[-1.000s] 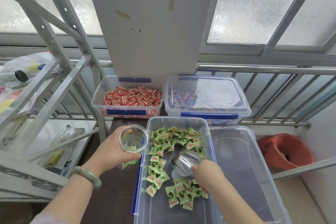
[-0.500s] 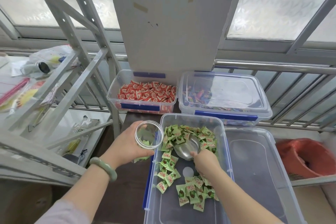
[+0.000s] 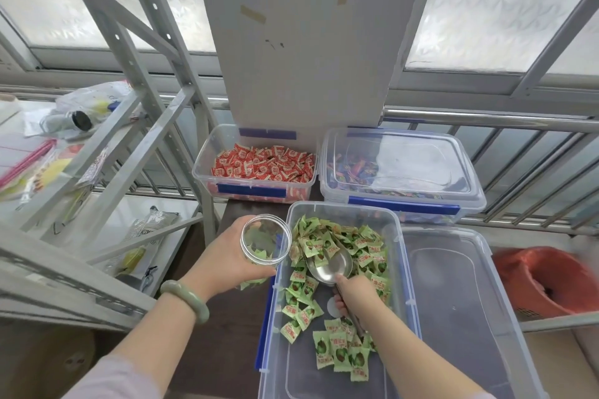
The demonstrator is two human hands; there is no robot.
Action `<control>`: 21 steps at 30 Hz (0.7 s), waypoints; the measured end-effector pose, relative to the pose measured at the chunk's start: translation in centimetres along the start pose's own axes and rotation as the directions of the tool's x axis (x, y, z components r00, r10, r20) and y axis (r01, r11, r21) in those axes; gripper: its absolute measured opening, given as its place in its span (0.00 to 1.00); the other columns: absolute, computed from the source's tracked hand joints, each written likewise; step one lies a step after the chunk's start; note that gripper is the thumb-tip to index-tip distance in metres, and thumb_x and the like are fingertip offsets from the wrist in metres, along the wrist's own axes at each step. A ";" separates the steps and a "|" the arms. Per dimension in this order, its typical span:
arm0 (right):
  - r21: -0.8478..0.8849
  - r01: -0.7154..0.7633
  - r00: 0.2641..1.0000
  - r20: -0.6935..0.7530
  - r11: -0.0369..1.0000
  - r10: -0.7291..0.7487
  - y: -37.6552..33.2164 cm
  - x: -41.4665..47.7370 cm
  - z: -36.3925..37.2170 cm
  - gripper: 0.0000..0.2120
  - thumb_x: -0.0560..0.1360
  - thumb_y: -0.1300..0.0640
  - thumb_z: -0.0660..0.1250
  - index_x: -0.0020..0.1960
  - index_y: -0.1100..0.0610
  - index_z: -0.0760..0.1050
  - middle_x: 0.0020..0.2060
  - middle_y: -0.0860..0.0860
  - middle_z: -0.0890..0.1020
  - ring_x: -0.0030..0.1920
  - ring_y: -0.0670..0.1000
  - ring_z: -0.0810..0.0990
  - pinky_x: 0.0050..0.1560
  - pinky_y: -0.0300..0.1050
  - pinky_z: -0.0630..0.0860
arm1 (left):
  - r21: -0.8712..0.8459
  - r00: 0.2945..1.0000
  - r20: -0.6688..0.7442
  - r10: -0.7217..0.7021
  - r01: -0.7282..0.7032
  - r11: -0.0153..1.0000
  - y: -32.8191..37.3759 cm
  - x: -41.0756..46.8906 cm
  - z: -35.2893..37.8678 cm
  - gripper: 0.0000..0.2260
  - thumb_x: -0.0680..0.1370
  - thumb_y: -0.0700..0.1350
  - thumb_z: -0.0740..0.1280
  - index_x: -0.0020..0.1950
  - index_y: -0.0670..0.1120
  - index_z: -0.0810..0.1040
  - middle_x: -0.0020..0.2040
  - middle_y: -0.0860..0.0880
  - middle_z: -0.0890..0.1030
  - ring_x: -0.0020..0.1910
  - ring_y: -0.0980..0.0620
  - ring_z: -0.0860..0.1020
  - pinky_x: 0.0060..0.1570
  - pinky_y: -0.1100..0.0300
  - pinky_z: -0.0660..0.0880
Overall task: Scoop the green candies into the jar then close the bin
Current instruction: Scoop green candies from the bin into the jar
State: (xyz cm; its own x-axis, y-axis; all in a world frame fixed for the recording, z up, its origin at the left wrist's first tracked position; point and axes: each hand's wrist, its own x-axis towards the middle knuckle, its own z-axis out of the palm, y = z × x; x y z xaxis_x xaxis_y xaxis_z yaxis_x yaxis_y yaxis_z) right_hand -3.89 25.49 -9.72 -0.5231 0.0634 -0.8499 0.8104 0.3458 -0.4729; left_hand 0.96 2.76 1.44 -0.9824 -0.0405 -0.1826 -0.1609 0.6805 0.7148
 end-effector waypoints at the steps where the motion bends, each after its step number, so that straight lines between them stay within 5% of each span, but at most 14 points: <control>1: 0.014 0.005 1.000 0.003 1.000 -0.005 0.2 0.0 0.0 0.15 0.81 0.54 0.59 0.44 0.65 0.71 0.27 0.56 0.73 0.24 0.51 0.68 0.22 0.39 0.64 | 0.002 1.000 -0.002 0.000 0.000 1.000 0.0 0.0 0.0 0.35 0.61 0.53 0.80 0.61 0.64 0.64 0.56 0.70 0.70 0.52 0.70 0.72 0.47 0.77 0.65; 12: 0.035 0.210 0.978 -0.025 0.977 -0.209 2.0 -3.4 -3.3 0.15 0.79 0.55 0.62 0.37 0.63 0.75 0.25 0.53 0.74 0.20 0.47 0.68 0.20 0.37 0.65 | 0.011 0.999 -0.024 0.021 -0.021 1.000 -0.7 0.4 0.2 0.37 0.61 0.52 0.81 0.63 0.61 0.64 0.59 0.62 0.73 0.56 0.61 0.72 0.47 0.75 0.65; 21: -0.256 0.381 0.909 -0.070 0.888 -0.411 -2.9 -9.2 -7.1 0.15 0.76 0.52 0.63 0.36 0.59 0.80 0.25 0.51 0.77 0.25 0.49 0.72 0.31 0.42 0.71 | 0.015 0.998 -0.044 0.044 -0.043 0.999 -0.1 0.3 0.2 0.35 0.61 0.50 0.81 0.61 0.61 0.65 0.54 0.66 0.72 0.51 0.64 0.72 0.43 0.75 0.65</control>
State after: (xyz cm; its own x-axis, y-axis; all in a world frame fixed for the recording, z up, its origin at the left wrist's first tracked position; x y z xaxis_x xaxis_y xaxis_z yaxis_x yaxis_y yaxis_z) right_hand -3.29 30.55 1.14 -0.8268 -0.0187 -0.5621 0.4525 0.5715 -0.6846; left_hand 0.68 2.82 1.20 -0.9918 -0.0429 -0.1208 -0.1167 0.6925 0.7119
